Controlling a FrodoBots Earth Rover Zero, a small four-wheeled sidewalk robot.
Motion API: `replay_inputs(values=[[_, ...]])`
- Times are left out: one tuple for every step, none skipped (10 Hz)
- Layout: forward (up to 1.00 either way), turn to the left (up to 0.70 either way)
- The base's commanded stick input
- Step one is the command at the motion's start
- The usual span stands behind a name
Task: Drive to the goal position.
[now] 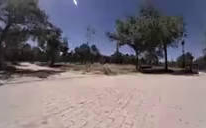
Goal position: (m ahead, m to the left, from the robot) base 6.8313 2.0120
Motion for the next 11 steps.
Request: replay_inputs(values=[[1.00, 0.40], [1.00, 0.40], [1.00, 0.40], [1.00, 0.40], [1.00, 0.40], [1.00, 0.40], [1.00, 0.40], [1.00, 0.26], [1.00, 0.09], [1.00, 0.00], [1.00, 0.00]])
